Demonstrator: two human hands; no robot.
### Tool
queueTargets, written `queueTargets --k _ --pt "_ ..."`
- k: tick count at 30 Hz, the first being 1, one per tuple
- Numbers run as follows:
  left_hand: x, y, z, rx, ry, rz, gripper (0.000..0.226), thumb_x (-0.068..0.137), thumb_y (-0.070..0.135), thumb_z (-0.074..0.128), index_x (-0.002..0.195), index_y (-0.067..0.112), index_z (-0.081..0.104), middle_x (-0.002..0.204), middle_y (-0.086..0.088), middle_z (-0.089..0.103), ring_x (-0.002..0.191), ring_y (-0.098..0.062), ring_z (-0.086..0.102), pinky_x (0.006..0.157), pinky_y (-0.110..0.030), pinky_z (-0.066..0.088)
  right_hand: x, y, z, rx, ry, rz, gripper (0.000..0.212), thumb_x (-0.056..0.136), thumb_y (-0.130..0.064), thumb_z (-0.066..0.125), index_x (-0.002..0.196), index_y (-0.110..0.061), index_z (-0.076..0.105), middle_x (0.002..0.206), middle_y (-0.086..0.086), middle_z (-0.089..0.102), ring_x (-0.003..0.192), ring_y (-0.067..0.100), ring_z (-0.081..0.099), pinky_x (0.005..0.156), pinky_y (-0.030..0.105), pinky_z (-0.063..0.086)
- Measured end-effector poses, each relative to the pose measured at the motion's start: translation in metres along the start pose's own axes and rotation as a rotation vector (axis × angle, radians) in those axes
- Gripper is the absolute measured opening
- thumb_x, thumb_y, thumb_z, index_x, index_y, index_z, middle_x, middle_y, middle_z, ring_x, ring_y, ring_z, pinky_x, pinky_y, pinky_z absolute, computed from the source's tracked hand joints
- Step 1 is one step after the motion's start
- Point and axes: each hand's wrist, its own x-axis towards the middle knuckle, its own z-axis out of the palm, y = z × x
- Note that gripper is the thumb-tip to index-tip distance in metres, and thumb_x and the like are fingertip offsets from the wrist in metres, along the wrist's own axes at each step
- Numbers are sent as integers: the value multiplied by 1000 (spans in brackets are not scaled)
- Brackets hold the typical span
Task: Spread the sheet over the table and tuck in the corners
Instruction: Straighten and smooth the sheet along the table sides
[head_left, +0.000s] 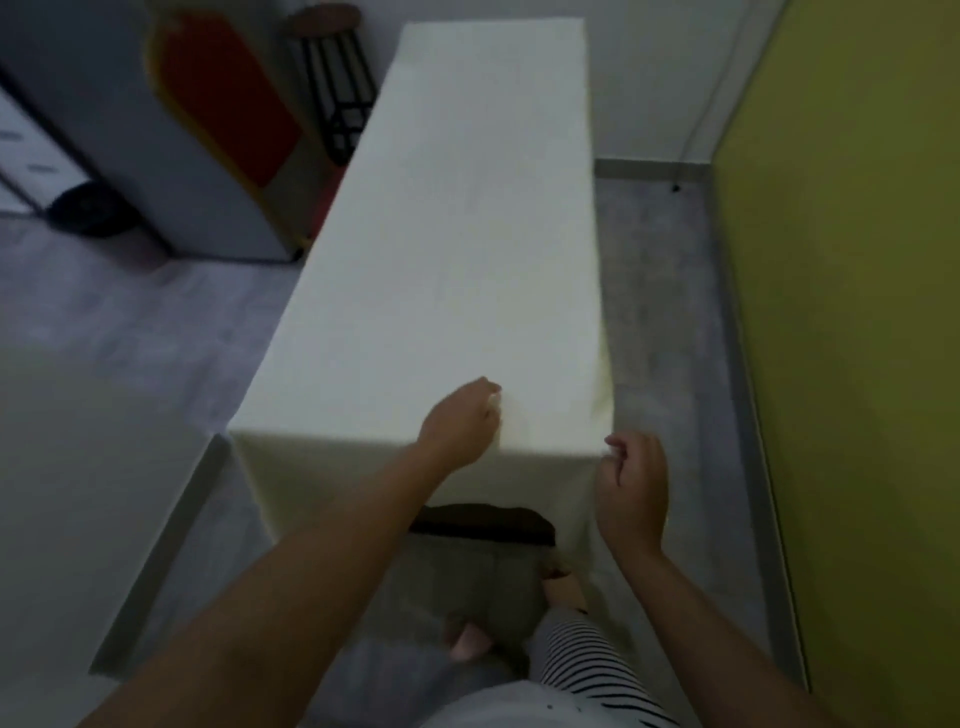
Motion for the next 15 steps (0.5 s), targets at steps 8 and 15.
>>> queueTargets --k 8,15 --pt "45 69 48 345 -95 446 42 103 28 29 142 15 38 156 -8 26 145 -25 21 117 -41 18 -33 62 -6 -41 -175 521 19 95 -19 47 108 -21 61 95 -4 63 75 12 57 57 26 44" --pt "45 85 70 294 -48 349 46 102 24 27 147 17 30 160 -7 15 148 -24 9 119 -43 8 -6 53 18 77 -227 410 29 88 -29 59 117 -26 54 112 -6 62 98 14 60 81 38 53"
